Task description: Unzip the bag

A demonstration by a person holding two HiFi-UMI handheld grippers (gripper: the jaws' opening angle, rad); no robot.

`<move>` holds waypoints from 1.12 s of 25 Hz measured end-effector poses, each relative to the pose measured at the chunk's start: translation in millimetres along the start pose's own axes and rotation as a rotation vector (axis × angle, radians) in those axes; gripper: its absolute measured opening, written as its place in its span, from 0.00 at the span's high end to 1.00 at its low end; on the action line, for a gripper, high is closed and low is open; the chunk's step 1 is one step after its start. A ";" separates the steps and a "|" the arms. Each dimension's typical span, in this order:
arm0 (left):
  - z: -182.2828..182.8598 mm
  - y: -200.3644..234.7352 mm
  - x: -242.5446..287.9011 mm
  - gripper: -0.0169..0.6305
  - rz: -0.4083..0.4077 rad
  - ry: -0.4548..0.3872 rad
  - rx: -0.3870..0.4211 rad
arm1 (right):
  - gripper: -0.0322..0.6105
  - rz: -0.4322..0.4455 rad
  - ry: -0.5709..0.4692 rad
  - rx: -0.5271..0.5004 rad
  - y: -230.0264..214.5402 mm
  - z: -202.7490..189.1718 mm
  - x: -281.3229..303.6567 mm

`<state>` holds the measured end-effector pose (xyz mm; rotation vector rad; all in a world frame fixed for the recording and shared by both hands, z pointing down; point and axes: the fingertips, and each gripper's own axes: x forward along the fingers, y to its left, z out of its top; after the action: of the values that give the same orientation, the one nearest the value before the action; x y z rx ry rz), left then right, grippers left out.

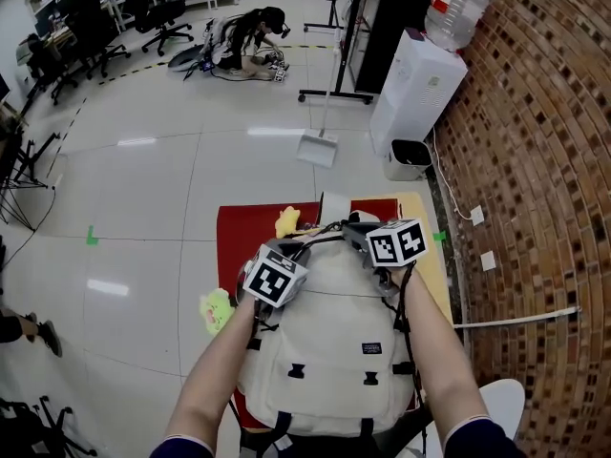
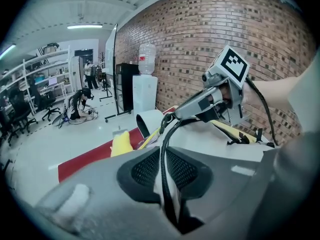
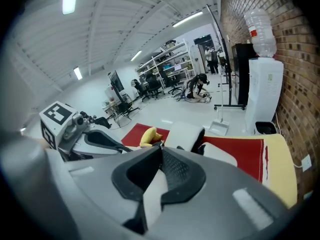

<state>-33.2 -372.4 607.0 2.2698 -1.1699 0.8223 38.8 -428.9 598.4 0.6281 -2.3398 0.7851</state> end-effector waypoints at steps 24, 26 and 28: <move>-5.3 4.9 -20.7 0.91 -0.019 -0.010 -0.057 | 0.92 -0.187 -0.121 0.309 -89.8 -88.2 -110.2; -5.5 6.4 -20.0 0.91 -0.011 -0.005 -0.055 | 0.92 -0.192 -0.128 0.331 -92.1 -96.4 -114.3; -6.0 7.8 -19.7 0.91 -0.002 -0.001 -0.061 | 0.92 -0.192 -0.132 0.353 -94.4 -105.7 -118.2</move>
<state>-50.6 -361.8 598.8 2.2227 -1.1767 0.7741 218.7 -398.6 626.1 1.0667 -2.2285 1.1055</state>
